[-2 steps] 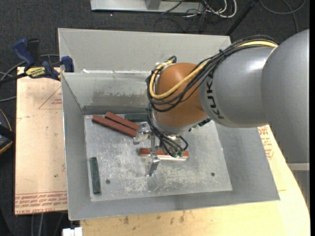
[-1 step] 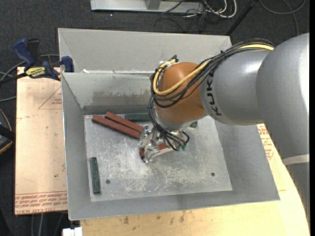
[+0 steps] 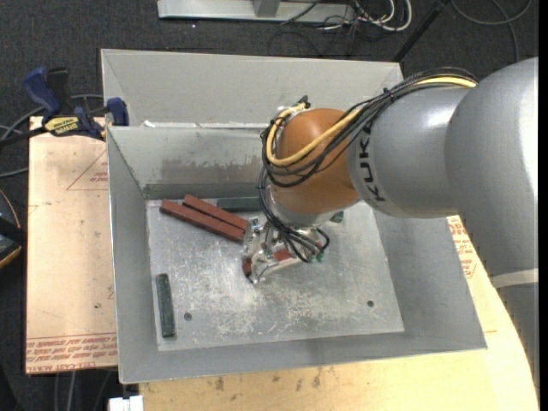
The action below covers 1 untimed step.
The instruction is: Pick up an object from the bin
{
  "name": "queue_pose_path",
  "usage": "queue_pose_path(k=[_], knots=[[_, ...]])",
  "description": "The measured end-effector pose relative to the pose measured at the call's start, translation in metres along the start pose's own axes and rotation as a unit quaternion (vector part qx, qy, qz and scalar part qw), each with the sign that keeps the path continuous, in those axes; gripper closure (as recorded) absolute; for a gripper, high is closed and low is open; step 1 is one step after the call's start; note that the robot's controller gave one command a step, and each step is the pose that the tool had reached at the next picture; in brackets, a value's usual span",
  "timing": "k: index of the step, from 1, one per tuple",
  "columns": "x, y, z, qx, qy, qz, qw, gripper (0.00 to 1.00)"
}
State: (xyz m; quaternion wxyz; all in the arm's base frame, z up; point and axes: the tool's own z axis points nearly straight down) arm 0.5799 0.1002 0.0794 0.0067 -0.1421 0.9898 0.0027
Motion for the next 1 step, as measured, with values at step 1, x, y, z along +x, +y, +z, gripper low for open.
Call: queue_pose_path(k=[1], knots=[[0.0094, 0.0012, -0.1297, 0.001, 0.0052, 0.011, 0.9999, 1.0]])
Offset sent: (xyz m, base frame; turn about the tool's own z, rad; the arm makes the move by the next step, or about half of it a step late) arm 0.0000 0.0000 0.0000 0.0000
